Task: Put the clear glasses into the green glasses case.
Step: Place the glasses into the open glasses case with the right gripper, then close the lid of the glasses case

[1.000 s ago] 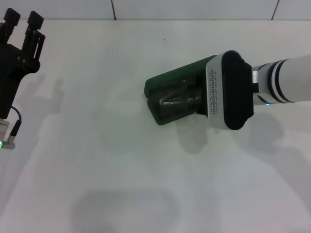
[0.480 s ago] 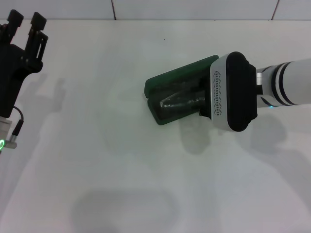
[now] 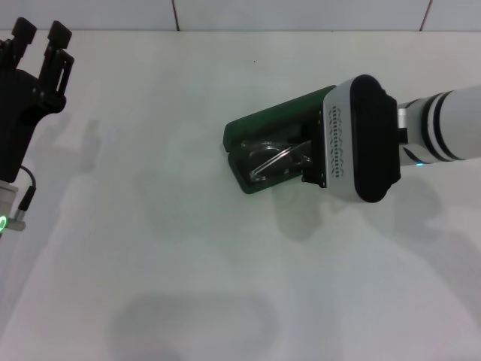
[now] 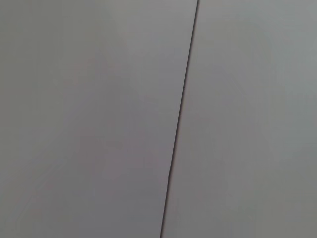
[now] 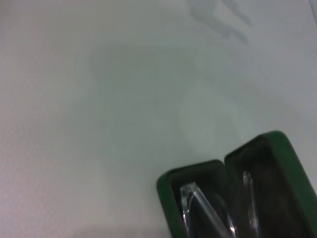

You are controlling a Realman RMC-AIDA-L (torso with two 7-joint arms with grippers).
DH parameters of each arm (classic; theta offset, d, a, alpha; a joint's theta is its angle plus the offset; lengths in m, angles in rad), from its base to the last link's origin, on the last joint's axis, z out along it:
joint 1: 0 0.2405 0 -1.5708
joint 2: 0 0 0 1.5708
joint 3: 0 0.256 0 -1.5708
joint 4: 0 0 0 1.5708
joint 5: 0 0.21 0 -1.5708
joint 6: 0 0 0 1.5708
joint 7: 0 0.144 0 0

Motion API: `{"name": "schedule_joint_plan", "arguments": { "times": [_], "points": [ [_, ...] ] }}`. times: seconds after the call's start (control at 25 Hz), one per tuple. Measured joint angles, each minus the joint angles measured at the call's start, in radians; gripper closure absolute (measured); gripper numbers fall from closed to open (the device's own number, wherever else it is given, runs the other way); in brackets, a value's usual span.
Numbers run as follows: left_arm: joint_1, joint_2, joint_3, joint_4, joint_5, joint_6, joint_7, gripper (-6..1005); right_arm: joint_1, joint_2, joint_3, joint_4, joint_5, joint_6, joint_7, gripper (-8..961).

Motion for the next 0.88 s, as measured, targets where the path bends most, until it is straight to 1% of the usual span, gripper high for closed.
{"name": "schedule_joint_plan", "arguments": {
  "times": [0.16, 0.36, 0.44, 0.52, 0.68, 0.88],
  "points": [
    [-0.005, 0.001, -0.002, -0.002, 0.0, 0.0, 0.0, 473, -0.003, 0.0, 0.062, -0.024, 0.054, -0.073, -0.001, 562],
    [-0.013, 0.002, -0.002, -0.002, 0.001, 0.0, 0.0, 473, 0.001, -0.001, 0.196, -0.036, 0.122, -0.211, 0.0, 563],
    [-0.024, 0.001, -0.002, 0.0, 0.002, -0.004, 0.0, 473, 0.008, -0.001, 0.249, -0.022, 0.124, -0.252, 0.005, 564],
    [-0.032, 0.0, 0.0, 0.002, 0.004, -0.01, 0.0, 473, 0.027, -0.001, 0.274, 0.018, 0.123, -0.266, 0.008, 564],
    [-0.033, 0.0, 0.001, 0.001, 0.004, -0.012, -0.001, 473, 0.074, 0.003, 0.276, 0.096, 0.123, -0.252, 0.016, 565],
    [-0.034, -0.001, 0.002, 0.001, 0.004, -0.015, -0.002, 473, 0.115, 0.003, 0.271, 0.159, 0.124, -0.24, 0.024, 566]
  ]
}}
